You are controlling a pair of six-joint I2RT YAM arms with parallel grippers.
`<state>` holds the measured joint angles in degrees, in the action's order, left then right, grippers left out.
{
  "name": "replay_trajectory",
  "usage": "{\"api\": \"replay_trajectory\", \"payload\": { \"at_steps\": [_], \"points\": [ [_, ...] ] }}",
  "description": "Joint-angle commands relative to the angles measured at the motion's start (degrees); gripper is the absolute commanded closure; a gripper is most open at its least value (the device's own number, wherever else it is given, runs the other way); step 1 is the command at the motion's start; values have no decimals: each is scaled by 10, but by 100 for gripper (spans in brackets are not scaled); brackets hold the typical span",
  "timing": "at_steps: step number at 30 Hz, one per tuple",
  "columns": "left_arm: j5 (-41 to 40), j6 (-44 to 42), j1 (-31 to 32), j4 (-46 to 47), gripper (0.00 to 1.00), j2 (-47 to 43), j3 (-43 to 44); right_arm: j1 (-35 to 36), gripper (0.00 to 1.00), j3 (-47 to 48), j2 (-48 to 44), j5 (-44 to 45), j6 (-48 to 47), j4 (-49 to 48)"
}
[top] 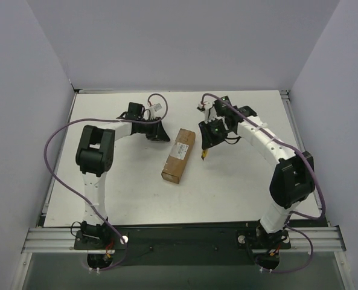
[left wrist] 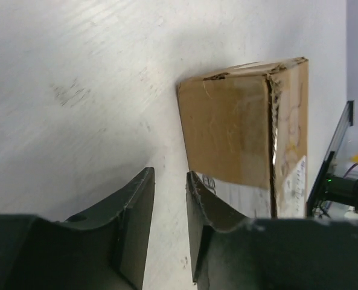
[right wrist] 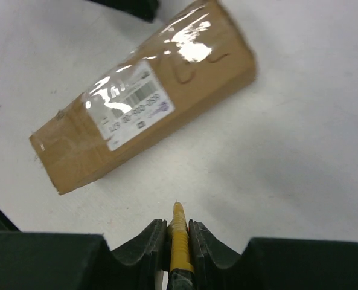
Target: Unpack the express box
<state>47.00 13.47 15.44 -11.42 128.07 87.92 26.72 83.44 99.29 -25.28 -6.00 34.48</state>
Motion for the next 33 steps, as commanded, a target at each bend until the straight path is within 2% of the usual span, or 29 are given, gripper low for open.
{"api": "replay_trajectory", "payload": {
  "at_steps": [1, 3, 4, 7, 10, 14, 16, 19, 22, 25, 27, 30, 31, 33],
  "points": [
    [41, 86, -33, 143, 58, -115, -45, -63, 100, 12, -52, 30, 15, -2],
    [44, 73, -23, 128, 55, -128, -40, -83, 100, 18, -50, 33, 13, -6],
    [42, 66, -17, 117, 39, -128, -34, -88, 100, 26, -48, 33, 13, -6],
    [24, 34, -1, 67, 31, -120, -16, -104, 100, 48, -31, 33, 21, -15],
    [19, 13, 12, 47, 31, -104, -7, -111, 100, 77, -16, 31, 25, -18],
    [-5, -62, 24, -45, 30, -73, 30, -116, 100, 108, 3, 32, 33, -18],
    [-9, -78, 29, -62, 30, -67, 33, -120, 100, 117, 12, 30, 37, -18],
    [16, -93, 35, -74, 30, -62, 27, -122, 100, 132, 16, 30, 42, -19],
    [38, -155, 51, -110, 32, -55, 21, -125, 100, 139, 12, 13, 37, -28],
    [65, -197, 68, -144, 36, -55, 10, -127, 100, 101, -14, -24, 16, -74],
    [82, -259, 79, -175, 38, -55, 9, -125, 100, 70, -32, -36, 4, -103],
    [110, -372, 89, -267, 41, -44, 29, -118, 100, 29, -54, -45, -19, -133],
    [115, -428, 92, -328, 44, -33, 41, -117, 100, 6, -64, -46, -20, -150],
    [117, -466, 95, -376, 46, -20, 67, -113, 100, -13, -73, -39, -14, -169]
  ]
}}
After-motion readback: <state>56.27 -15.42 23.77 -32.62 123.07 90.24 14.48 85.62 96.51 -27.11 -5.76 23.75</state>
